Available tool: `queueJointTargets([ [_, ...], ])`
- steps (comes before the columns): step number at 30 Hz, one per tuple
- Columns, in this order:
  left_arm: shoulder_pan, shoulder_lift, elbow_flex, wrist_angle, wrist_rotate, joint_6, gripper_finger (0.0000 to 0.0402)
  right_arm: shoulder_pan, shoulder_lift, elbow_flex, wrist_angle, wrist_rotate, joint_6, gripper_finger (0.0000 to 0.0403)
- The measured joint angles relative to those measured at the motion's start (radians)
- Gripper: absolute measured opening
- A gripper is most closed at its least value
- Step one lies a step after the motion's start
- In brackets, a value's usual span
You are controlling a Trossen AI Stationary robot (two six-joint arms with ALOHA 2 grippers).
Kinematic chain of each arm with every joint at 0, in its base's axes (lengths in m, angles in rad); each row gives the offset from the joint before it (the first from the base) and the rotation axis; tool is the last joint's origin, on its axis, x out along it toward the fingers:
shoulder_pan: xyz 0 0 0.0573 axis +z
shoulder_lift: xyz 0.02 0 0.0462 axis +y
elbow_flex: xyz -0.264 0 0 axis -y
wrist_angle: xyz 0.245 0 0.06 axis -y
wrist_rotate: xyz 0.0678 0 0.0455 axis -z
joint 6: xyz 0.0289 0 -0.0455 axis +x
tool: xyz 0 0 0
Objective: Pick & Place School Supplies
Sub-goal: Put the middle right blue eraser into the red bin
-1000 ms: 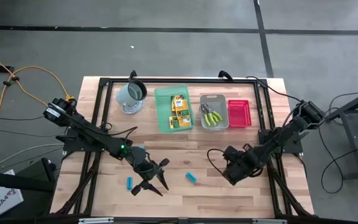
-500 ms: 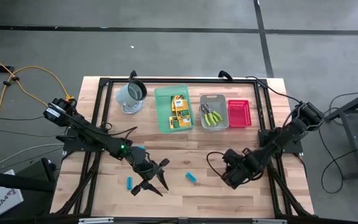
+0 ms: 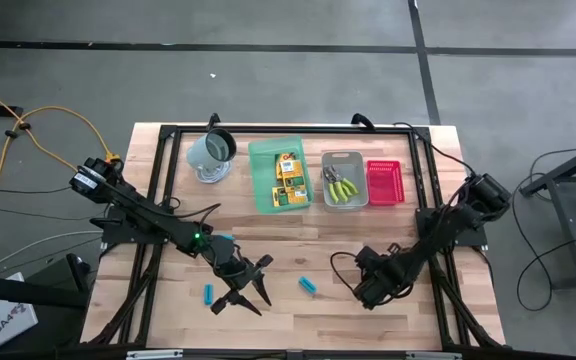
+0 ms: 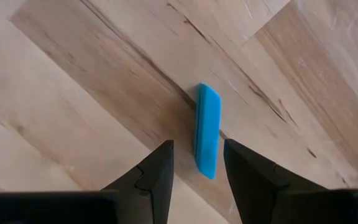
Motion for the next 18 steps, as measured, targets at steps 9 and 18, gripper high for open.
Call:
queueJointTargets([
  [9,0.0,0.0,0.0,-0.001,0.0,0.0,0.0142,0.002,0.045,0.0,0.007,0.0,-0.008,0.0133],
  [18,0.0,0.0,0.0,-0.002,0.0,0.0,0.0142,0.002,0.044,-0.01,0.033,0.0,-0.004,0.0133],
])
